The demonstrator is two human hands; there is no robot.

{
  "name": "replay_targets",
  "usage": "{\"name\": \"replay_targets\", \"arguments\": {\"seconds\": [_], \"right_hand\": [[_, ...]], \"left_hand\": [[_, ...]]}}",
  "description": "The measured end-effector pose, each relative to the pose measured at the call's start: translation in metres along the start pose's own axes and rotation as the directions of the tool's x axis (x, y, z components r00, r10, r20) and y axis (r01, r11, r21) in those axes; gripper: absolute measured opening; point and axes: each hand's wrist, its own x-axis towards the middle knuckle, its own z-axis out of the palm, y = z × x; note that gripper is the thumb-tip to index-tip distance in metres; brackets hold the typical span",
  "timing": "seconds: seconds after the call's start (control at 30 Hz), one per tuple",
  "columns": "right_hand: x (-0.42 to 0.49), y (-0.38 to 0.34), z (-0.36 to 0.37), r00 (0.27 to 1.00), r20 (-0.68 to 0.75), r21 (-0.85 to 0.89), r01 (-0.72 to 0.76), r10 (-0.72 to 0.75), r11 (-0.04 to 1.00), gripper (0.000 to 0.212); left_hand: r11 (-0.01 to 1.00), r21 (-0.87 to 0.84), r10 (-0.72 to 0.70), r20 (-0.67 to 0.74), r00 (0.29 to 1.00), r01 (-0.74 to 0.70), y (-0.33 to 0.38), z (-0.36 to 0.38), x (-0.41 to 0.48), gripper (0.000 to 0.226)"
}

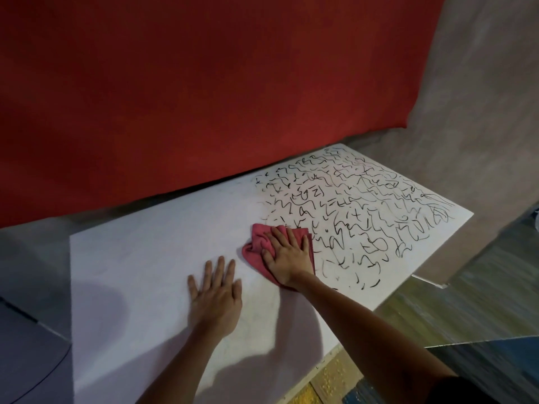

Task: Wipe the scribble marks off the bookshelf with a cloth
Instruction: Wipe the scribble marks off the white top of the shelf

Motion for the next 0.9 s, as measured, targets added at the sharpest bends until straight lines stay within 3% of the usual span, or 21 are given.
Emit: {"name": "replay_targets", "arguments": {"seconds": [0.17,0.27,0.33,0.47,0.63,0.77,0.9], "right_hand": [[-0.063,0.000,0.014,1.000,-0.023,-0.033,-0.004,0.004,0.999,0.072],[-0.096,-0.001,0.028,0.995,-0.097,-0.116,0.025,-0.037,0.993,0.058],[-0.095,0.000,0.027,0.998,-0.065,-0.097,0.019,-0.025,0.995,0.056],[-0.069,0.001,0.017,0.998,-0.022,-0.010,0.063,-0.063,0.998,0.082],[-0.004,0.003,0.005,1.000,-0.018,0.011,-0.018,0.019,1.000,0.058],[0.028,0.001,0.005,0.993,-0.039,0.009,-0.108,0.108,0.994,0.058],[0.006,-0.004,0.009,0.995,0.007,-0.004,-0.097,0.097,0.995,0.058]], "left_hand": [[1.000,-0.008,0.003,-0.011,1.000,-0.003,0.001,0.001,0.001,0.091],[1.000,0.014,-0.008,0.021,1.000,0.008,0.001,-0.003,0.001,0.093],[1.000,0.018,-0.009,0.025,1.000,0.009,0.001,-0.002,0.001,0.093],[1.000,0.013,-0.008,0.023,1.000,0.008,0.000,-0.001,0.001,0.092],[0.999,0.044,-0.019,0.039,0.999,0.017,0.003,-0.005,0.000,0.093],[0.997,0.064,-0.040,0.038,0.998,0.037,0.004,-0.003,0.002,0.094],[0.998,0.060,-0.032,0.045,0.998,0.029,0.003,-0.005,0.002,0.096]]}}
